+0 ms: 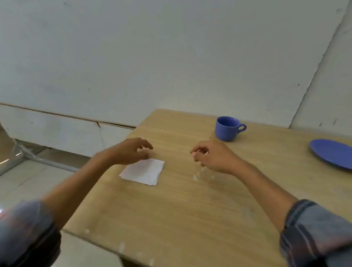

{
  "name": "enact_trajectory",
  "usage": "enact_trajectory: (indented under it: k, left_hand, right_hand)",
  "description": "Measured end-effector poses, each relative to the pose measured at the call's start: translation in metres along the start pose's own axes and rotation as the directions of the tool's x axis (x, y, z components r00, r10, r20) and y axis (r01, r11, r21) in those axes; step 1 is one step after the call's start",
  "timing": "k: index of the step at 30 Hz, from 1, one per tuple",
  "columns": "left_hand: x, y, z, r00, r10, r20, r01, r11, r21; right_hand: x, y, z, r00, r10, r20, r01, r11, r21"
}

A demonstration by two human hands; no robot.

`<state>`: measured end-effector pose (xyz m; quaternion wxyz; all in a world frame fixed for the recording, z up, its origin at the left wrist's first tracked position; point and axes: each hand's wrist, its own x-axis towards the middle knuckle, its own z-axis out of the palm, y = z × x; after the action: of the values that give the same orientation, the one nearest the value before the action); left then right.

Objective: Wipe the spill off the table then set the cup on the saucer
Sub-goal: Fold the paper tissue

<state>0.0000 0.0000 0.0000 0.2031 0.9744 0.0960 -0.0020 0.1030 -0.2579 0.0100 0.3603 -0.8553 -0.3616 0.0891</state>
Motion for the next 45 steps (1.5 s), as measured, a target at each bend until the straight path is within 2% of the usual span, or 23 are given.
enact_trajectory:
  k: [5, 12, 15, 18, 21, 27, 33, 36, 39, 41, 42, 43, 45]
  left_hand:
    - [-0.008, -0.022, 0.015, 0.996, -0.017, -0.093, 0.007, 0.994, -0.107]
    - [0.001, -0.034, 0.025, 0.976, 0.038, -0.213, -0.072, 0.985, -0.154]
    - [-0.003, -0.031, 0.019, 0.987, 0.023, -0.159, -0.061, 0.97, -0.237]
    - [-0.005, -0.023, 0.005, 0.993, 0.083, -0.087, -0.101, 0.97, -0.223]
    - [-0.006, -0.004, -0.012, 0.99, 0.138, -0.03, -0.141, 0.967, -0.213]
    - [-0.003, 0.046, -0.043, 0.968, 0.247, 0.048, -0.24, 0.962, -0.13]
    - [0.001, 0.096, -0.063, 0.924, 0.378, 0.059, -0.369, 0.921, -0.124]
    - [0.008, 0.117, -0.061, 0.907, 0.42, 0.01, -0.413, 0.895, -0.171]
    - [0.02, 0.135, -0.048, 0.918, 0.363, -0.16, -0.395, 0.879, -0.269]
    - [0.028, 0.145, -0.032, 0.91, 0.254, -0.329, -0.382, 0.824, -0.419]
    - [0.032, 0.149, -0.023, 0.908, 0.182, -0.377, -0.375, 0.752, -0.542]
    - [0.035, 0.152, -0.013, 0.919, 0.118, -0.376, -0.356, 0.659, -0.663]
    - [0.043, 0.159, 0.007, 0.962, 0.083, -0.261, -0.267, 0.493, -0.828]
  right_hand:
    - [-0.001, -0.009, 0.039, 0.992, 0.079, 0.094, -0.077, 0.997, -0.027]
    - [-0.002, -0.008, 0.063, 0.992, 0.119, 0.032, -0.118, 0.993, -0.023]
    - [-0.002, -0.011, 0.064, 0.989, 0.148, 0.031, -0.147, 0.989, -0.019]
    - [-0.001, -0.019, 0.056, 0.979, 0.189, 0.079, -0.189, 0.982, -0.005]
    - [-0.006, -0.023, 0.048, 0.979, 0.192, 0.069, -0.196, 0.979, 0.054]
    - [-0.02, -0.038, 0.021, 0.991, 0.103, -0.086, -0.088, 0.982, 0.167]
    - [-0.021, -0.052, -0.005, 0.992, 0.025, -0.125, 0.001, 0.979, 0.203]
    - [-0.025, -0.046, -0.016, 0.983, -0.021, -0.183, 0.066, 0.968, 0.243]
    - [-0.033, -0.034, -0.034, 0.955, -0.004, -0.295, 0.112, 0.93, 0.351]
    - [-0.037, -0.022, -0.047, 0.921, 0.047, -0.387, 0.141, 0.885, 0.444]
    - [-0.038, -0.016, -0.053, 0.901, 0.079, -0.426, 0.155, 0.86, 0.486]
    - [-0.04, -0.01, -0.06, 0.882, 0.109, -0.458, 0.172, 0.832, 0.528]
    - [-0.04, 0.003, -0.072, 0.848, 0.176, -0.5, 0.197, 0.77, 0.607]
